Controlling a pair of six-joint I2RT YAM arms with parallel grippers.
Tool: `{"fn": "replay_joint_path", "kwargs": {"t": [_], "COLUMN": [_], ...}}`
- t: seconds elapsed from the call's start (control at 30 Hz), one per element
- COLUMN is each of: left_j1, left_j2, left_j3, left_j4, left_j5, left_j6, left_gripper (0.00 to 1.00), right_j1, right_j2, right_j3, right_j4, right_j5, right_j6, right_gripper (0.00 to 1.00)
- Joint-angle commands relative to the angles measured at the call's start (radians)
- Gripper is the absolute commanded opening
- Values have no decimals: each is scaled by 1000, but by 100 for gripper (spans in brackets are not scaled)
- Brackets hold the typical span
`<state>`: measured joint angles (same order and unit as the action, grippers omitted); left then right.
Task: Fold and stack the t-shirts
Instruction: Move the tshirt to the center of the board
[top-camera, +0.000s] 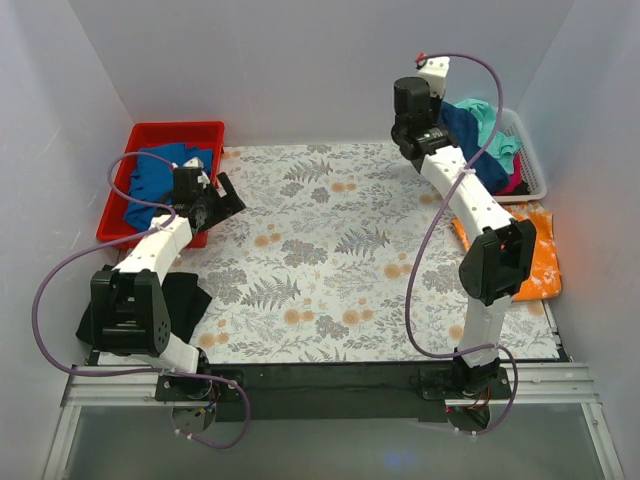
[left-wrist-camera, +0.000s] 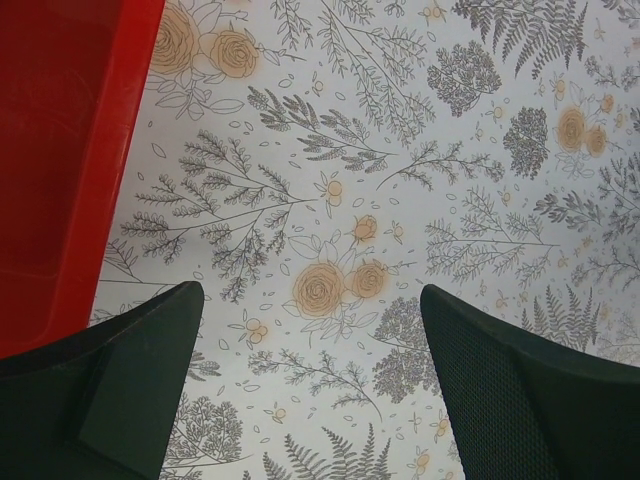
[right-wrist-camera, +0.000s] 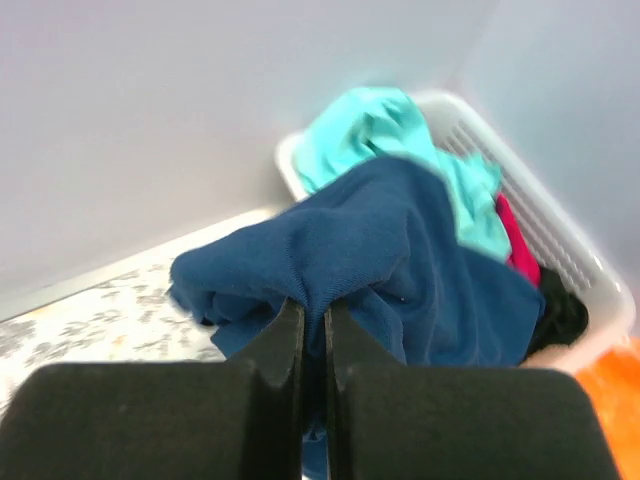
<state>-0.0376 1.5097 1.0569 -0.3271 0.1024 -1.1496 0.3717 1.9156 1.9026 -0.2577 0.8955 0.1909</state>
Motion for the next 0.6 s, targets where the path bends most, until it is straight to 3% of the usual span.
{"fn": "replay_joint_path", "kwargs": {"t": [0.0,0.27,0.43,0.57], "left_j1": [-2,-2,-2,-2], "left_j2": [-55,-63,-80,-109], "left_j3": [-11,3,3,-12], "left_j4": [26,36,34,16], "left_j5": [14,10,-30,-145], "left_j6": [2,4,-4,-42], "left_gripper": [89,89,89,89], "right_j1": [107,401,555,686], "right_j2": [-43,-105,-162,-191], "right_j3": [123,233,286,314], "right_j4": [159,314,360,396], "right_j5": [19,-58,-67,-49], "right_j6": [-236,-591,-665,-719], "right_gripper": [1,1,1,1]}}
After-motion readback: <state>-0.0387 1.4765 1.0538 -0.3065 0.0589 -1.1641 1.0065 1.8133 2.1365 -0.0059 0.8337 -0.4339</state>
